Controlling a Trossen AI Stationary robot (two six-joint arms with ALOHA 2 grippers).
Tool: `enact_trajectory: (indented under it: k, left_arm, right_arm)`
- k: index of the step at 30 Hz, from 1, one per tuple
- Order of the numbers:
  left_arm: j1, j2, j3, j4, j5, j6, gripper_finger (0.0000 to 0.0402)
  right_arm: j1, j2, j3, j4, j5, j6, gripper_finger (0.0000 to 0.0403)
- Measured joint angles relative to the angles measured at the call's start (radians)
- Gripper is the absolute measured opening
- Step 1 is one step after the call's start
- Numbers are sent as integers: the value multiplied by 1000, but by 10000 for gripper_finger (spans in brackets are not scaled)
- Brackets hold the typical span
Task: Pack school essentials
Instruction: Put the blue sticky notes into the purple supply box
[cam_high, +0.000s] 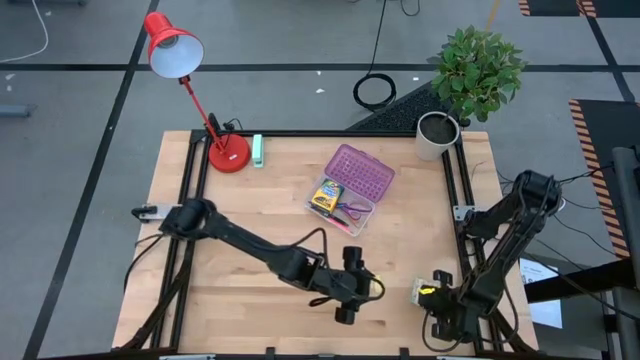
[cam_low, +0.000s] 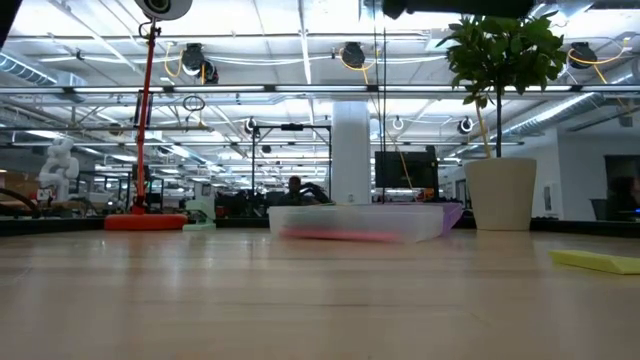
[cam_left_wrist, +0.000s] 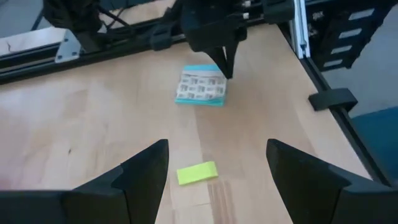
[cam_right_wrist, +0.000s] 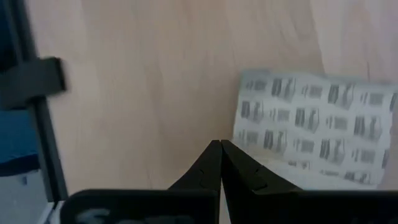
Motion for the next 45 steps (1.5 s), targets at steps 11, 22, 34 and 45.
enact_trajectory:
  k: [11,22,34,45]
  left_arm:
    - [45,86,4,124,54,36,273]
    - [64,98,3,151,58,72,273]
    - [68,98,1,185,122,85,273]
    - [72,195,-3,375,110,89,273]
  right_arm:
    - [-76,33,-53,45,-9,-31,0]
    - [-101,19,83,-186,31,-60,0]
    - [-122,12,-73,15,35,-5,0]
    - [-230,10,-96,186,127,-238,0]
